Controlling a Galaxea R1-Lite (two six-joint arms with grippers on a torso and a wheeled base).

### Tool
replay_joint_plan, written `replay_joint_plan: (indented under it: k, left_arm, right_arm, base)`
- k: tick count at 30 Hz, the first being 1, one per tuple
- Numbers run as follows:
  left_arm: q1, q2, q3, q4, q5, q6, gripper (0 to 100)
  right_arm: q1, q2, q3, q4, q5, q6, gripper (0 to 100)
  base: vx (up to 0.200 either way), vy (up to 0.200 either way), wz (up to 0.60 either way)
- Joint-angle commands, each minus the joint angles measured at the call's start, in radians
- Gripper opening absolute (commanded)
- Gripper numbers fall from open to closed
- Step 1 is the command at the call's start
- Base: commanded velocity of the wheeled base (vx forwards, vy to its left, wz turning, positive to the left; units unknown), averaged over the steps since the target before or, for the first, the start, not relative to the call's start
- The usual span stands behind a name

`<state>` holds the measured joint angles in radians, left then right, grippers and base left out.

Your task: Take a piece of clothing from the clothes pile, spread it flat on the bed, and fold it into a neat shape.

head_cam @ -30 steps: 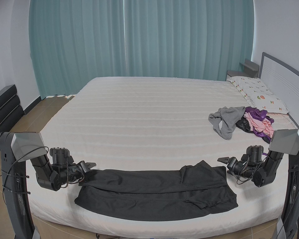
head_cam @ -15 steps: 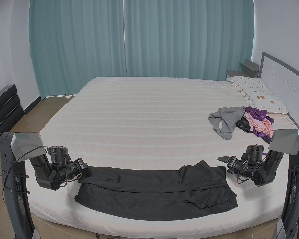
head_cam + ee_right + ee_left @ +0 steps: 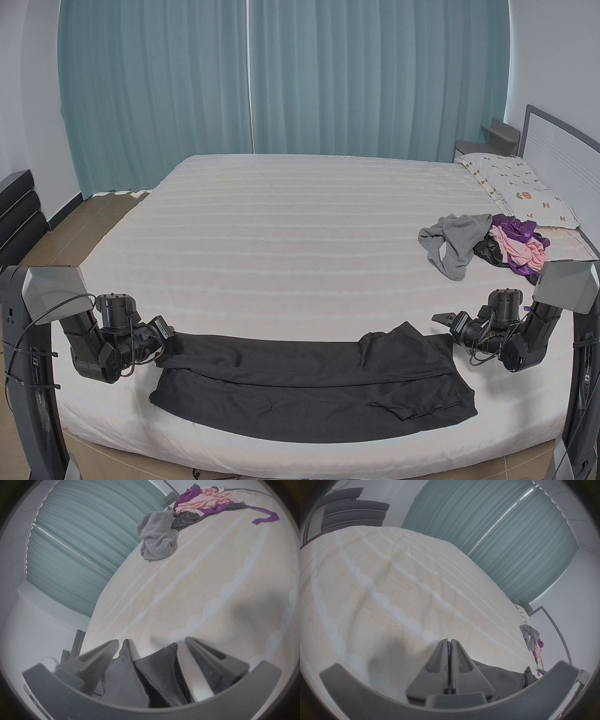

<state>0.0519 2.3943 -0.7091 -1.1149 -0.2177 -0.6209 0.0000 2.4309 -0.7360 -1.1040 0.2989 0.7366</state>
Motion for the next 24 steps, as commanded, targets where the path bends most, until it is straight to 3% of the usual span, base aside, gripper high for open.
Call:
replay_joint_plan:
  k: [1,24]
  left_arm:
    - [0.000,0.003,0.000,0.000,0.000,0.000,0]
    - [-0.001,0.023,0.002,0.000,0.000,0.003,0]
  right_arm:
    - [0.009,0.019,-0.003,0.000,-0.001,-0.009,0]
    - [-0.023,0.039,-0.036,-0.020,0.000,-0.028,0]
  base:
    - [0.000,0.000,0.00]
    - [0.000,0.000,0.00]
